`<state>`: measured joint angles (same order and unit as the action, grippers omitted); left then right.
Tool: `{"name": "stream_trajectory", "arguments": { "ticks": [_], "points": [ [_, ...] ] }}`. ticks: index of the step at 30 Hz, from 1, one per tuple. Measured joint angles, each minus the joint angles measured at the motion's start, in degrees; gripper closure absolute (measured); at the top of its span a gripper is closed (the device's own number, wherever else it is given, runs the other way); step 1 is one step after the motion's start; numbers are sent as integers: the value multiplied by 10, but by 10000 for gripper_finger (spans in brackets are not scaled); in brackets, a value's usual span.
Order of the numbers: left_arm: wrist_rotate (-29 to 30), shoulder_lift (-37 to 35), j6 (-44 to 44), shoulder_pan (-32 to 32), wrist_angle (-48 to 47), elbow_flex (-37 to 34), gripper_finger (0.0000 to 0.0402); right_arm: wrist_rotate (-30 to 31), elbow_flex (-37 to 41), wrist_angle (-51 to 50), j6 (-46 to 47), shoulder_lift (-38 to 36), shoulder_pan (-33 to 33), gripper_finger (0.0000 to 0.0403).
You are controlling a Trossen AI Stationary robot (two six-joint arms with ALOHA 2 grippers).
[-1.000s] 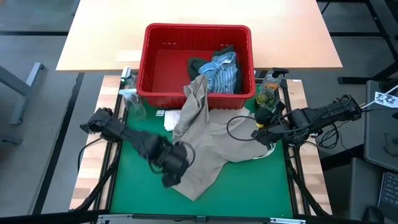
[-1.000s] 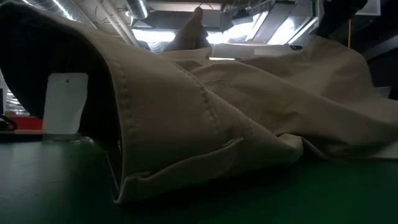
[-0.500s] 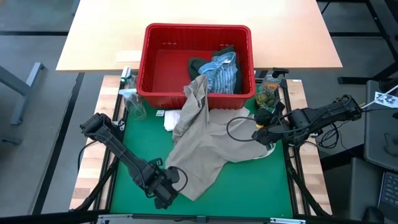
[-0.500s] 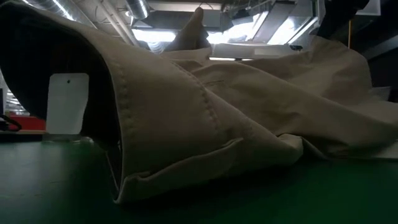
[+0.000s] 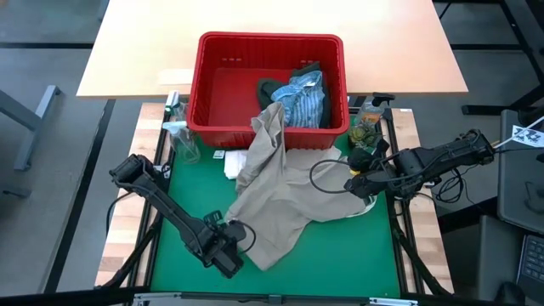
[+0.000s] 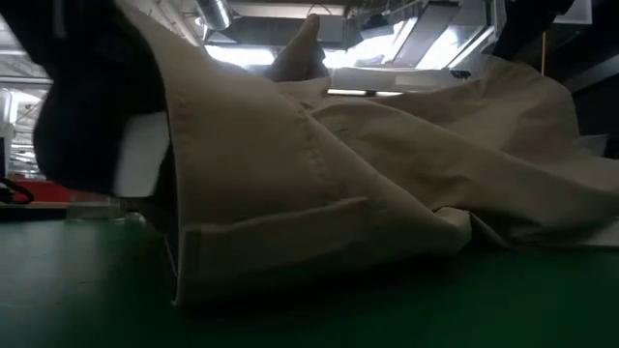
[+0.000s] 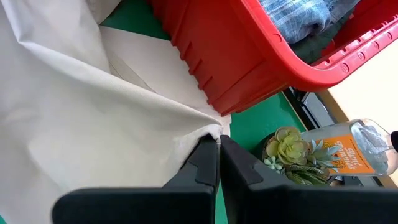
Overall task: Fold Laundry from Bin
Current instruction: Remove the gray shorts from the red bin
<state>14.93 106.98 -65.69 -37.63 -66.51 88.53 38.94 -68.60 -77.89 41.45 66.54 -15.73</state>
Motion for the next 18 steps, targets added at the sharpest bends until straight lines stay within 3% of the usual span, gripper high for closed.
{"name": "stream_trajectory", "arguments": {
  "ticks": [5, 11, 18],
  "points": [
    [32, 0, -17, 5, 2, 0, 291, 0, 0, 0, 0, 0, 0, 397],
    [38, 0, -28, 6, -16, 0, 387, 0, 0, 0, 0, 0, 0, 397],
    [50, 0, -91, 5, -114, 0, 400, -24, 0, 4, 0, 0, 0, 397]
  ]
}}
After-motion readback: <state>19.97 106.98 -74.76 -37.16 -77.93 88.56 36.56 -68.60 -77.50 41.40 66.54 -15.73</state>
